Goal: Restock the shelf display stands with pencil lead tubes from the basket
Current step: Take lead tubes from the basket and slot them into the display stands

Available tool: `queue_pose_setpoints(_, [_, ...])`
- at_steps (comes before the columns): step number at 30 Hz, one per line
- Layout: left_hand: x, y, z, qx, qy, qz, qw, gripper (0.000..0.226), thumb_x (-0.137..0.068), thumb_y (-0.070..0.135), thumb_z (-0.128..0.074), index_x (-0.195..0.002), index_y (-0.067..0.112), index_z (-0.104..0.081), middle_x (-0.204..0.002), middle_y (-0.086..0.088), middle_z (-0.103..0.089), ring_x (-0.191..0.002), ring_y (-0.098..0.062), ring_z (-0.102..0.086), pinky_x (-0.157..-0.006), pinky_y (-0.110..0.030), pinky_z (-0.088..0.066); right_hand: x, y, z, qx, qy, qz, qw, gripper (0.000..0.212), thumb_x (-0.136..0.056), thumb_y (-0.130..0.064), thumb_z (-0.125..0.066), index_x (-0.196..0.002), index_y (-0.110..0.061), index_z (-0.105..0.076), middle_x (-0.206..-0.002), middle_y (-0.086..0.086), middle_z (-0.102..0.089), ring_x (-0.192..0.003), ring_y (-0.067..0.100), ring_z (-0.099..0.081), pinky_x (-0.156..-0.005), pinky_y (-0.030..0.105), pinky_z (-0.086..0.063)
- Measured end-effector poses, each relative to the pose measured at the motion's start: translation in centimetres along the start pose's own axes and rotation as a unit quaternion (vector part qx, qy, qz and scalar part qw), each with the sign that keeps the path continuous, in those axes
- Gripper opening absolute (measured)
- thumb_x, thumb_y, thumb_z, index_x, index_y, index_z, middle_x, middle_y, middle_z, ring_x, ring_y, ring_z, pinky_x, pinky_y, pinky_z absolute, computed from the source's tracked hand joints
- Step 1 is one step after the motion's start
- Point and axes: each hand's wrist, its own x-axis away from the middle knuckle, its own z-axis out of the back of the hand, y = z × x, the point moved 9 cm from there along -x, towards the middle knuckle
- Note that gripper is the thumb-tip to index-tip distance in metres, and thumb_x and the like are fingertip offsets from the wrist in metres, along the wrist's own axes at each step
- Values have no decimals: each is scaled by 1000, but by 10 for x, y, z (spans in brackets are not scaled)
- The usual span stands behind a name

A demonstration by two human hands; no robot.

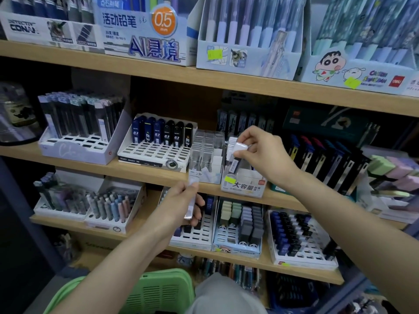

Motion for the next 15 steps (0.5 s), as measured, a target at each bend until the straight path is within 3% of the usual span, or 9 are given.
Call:
queue_pose_setpoints(7, [5,7,0,-18,-20,-23,999,22,-97,27,-49,-97,7,-57,-70,1,-59,-48,-11,-50,-43,-22,-41,1,0,-20,68,-38,30,997,18,-80,-19,-75,-87,-22,-58,-87,-5,-55,-78,11,-56,-74,24,-49])
queue_pose_setpoints(15, [7,3,-1,-26,-24,-16,999,18,-94,26,-53,-98,14,-65,-73,1,-59,-52,-11,-53,-46,-21,-42,5,-7,-21,134,-18,73,988,20,-89,-22,-64,-108,-15,-63,-100,-5,-48,-83,12,-55,-80,36,-51])
